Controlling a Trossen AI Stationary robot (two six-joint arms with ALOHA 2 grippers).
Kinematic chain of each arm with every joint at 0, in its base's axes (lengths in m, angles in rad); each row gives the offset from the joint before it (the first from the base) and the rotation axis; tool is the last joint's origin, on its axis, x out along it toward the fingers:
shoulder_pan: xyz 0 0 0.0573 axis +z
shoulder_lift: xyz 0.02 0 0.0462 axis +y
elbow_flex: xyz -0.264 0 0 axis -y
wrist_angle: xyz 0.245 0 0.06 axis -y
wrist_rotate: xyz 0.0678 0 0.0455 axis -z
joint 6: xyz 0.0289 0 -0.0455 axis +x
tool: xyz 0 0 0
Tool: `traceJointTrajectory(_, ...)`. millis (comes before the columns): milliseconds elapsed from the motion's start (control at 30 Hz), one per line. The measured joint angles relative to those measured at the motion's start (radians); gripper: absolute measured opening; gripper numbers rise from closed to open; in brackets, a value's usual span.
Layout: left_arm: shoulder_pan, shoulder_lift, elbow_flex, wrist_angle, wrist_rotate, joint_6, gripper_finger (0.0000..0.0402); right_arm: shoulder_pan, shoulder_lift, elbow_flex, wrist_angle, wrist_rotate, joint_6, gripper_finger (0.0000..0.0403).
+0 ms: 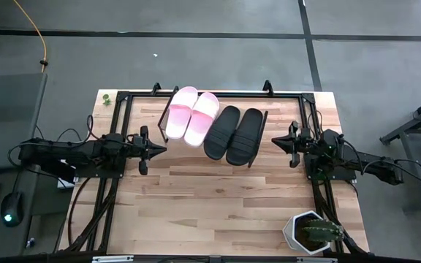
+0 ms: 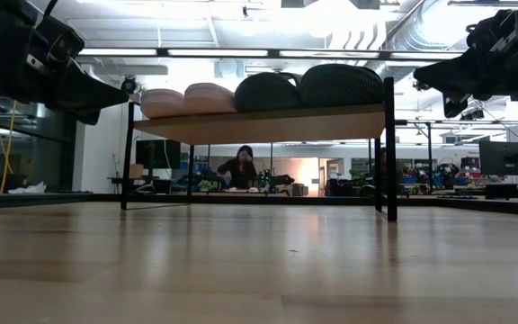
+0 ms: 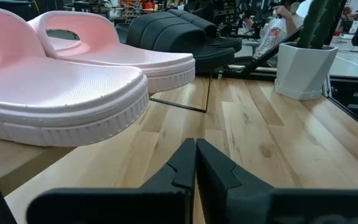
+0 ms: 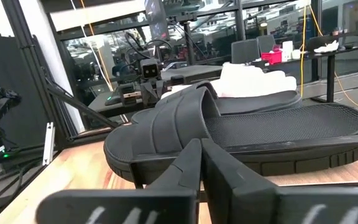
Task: Pick and place slides into the shelf
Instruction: Return to Home Position
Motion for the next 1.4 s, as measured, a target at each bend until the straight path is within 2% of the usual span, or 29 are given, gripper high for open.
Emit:
traceJointTrajectory(333, 0.0, 0.0, 0.0, 0.0, 0.0, -0.008, 0.0007, 0.0, 0.0, 0.0, 0.0, 0.003, 0.003, 0.0004)
traceJointTrajectory(900, 0.0, 0.0, 0.0, -0.002, -0.008, -0.033, 0.0081, 0.0, 0.0, 0.0, 0.0, -0.007, 0.034, 0.0007)
traceJointTrajectory(1400, 0.0, 0.0, 0.0, -0.003, -0.011, -0.038, 0.014, 0.0, 0.0, 0.0, 0.0, -0.016, 0.034, 0.0069)
